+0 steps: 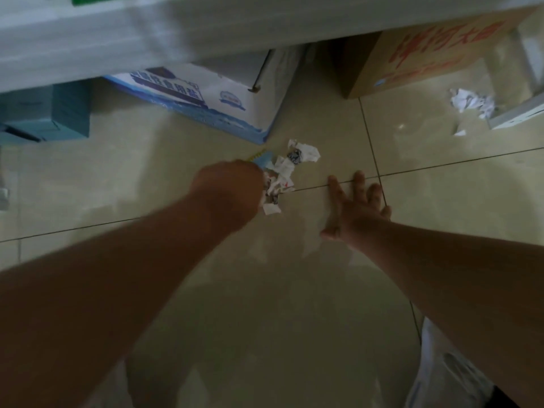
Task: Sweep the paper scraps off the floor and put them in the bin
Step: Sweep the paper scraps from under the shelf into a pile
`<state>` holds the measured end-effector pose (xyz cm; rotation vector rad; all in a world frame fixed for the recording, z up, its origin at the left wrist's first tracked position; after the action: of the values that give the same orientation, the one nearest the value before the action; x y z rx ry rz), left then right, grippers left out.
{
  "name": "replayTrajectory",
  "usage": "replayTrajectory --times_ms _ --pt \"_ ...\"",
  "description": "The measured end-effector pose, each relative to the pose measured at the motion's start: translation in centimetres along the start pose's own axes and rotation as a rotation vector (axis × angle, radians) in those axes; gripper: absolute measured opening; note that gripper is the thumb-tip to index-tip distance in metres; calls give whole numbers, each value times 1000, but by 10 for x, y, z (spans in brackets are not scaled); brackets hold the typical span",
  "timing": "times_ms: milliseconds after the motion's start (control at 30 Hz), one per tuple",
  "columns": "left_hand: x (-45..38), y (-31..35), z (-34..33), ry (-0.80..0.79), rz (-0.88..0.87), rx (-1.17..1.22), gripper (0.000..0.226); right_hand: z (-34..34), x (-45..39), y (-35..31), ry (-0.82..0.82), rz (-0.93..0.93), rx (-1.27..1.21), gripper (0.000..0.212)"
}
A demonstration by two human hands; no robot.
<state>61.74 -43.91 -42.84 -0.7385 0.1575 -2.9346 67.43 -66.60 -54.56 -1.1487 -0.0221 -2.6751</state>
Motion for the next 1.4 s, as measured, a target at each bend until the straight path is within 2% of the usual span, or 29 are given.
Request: replayTrajectory --times_ms 100,167,233,333,400,467,533,667,733,833,933,1067,1133,1167,1300,1400 --pt "7 -61 -2 -57 -248 -137 30 -1 0 1 -5 2 -8 130" --pt "8 -88 -15 -149 -299 -229 36 -1 -1 1 -3 4 -11 130" --pt "9 -90 -24 -188 -307 -158 36 -1 -1 1 -2 4 -12 131" --pt "7 -56 -23 -60 -409 -23 29 -1 -1 1 -4 14 -13 130" --pt "-3 -33 -17 50 -519 -26 26 -1 -1 1 -13 16 -8 130" --pt "-17 -20 -11 154 -627 -39 11 -1 -2 0 -27 4 0 130" --pt "-30 -13 -7 195 -679 -24 13 -2 -3 0 -26 4 2 130" --pt "-45 9 13 257 -673 55 17 -4 -4 3 -5 17 -1 131" --pt "-47 21 21 348 -750 25 20 -4 -5 4 -15 8 -7 129" --pt "-52 24 18 403 -795 49 47 -4 -5 3 -22 13 -32 127" --pt "-52 14 29 299 -667 76 59 -4 -5 4 -2 28 -29 127" --pt "-30 -20 13 48 -317 -3 30 -6 -7 5 -6 36 -45 128" --pt "-13 -35 4 29 -141 69 17 -7 -9 5 -10 29 -39 128" --pt "-3 -40 2 44 -60 105 18 -8 -9 5 -12 25 -37 128" --pt "9 -35 1 159 91 143 16 -8 -10 5 -5 21 -49 130" --pt "-11 -12 5 32 261 278 24 -8 -9 6 3 26 -60 130"
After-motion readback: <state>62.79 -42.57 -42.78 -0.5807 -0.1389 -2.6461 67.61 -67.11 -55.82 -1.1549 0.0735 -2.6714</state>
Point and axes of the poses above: each hand's wrist, its own x-axis away from the middle knuckle, its own z-axis out of the back of the hand, y = z × x, the point moved 6 cm from there along -x, towards the middle knuckle, and after that the axes turned 1 degree about -x, right-handed, at the moved point
